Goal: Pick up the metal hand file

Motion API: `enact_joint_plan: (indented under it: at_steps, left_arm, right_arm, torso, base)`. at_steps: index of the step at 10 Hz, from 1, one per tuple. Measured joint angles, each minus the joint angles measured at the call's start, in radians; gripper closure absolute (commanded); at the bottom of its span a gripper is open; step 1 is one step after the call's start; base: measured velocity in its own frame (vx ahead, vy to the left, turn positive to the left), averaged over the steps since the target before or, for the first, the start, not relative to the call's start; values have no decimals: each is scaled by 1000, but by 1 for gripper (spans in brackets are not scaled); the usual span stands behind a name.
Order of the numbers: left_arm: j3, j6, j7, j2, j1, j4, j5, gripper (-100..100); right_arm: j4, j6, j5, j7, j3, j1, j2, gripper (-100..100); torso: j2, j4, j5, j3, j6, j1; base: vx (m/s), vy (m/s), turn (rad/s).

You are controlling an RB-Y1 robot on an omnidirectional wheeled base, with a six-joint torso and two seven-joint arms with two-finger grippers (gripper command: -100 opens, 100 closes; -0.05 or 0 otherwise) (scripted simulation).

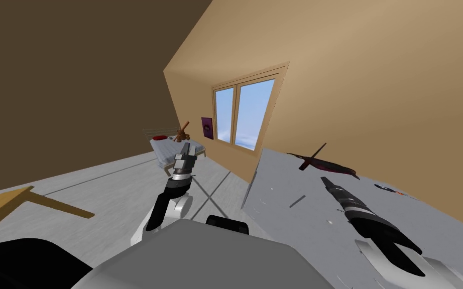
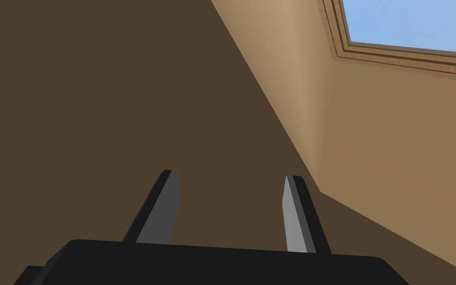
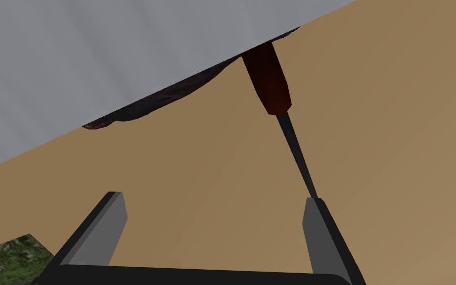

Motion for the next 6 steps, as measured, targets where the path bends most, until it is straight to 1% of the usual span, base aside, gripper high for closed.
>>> enact_joint_plan:
  at_steps: [2, 3, 5, 6]
  left_arm:
    - [0, 0, 0, 0, 0, 0, 0, 0]
    - [0, 0, 0, 0, 0, 0, 0, 0]
    - [0, 0, 0, 0, 0, 0, 0, 0]
    - [0, 0, 0, 0, 0, 0, 0, 0]
  right_arm:
    - [38, 50, 28, 26, -27, 3, -33, -100]
    - [55, 69, 36, 36, -49, 17, -55, -100]
    - [118, 100, 49, 53, -82, 19, -115, -100]
    - [119, 125, 56, 61, -102, 36, -132, -100]
  torso:
    - [-1, 0, 0, 0, 0, 0]
    - [0, 0, 0, 0, 0, -1]
    - [-1, 0, 0, -1, 0, -1]
    - [-1, 0, 0, -1, 0, 0]
  base:
    - [91, 46, 237]
    - [97, 42, 188]
    - [104, 37, 231]
    - [86, 40, 189]
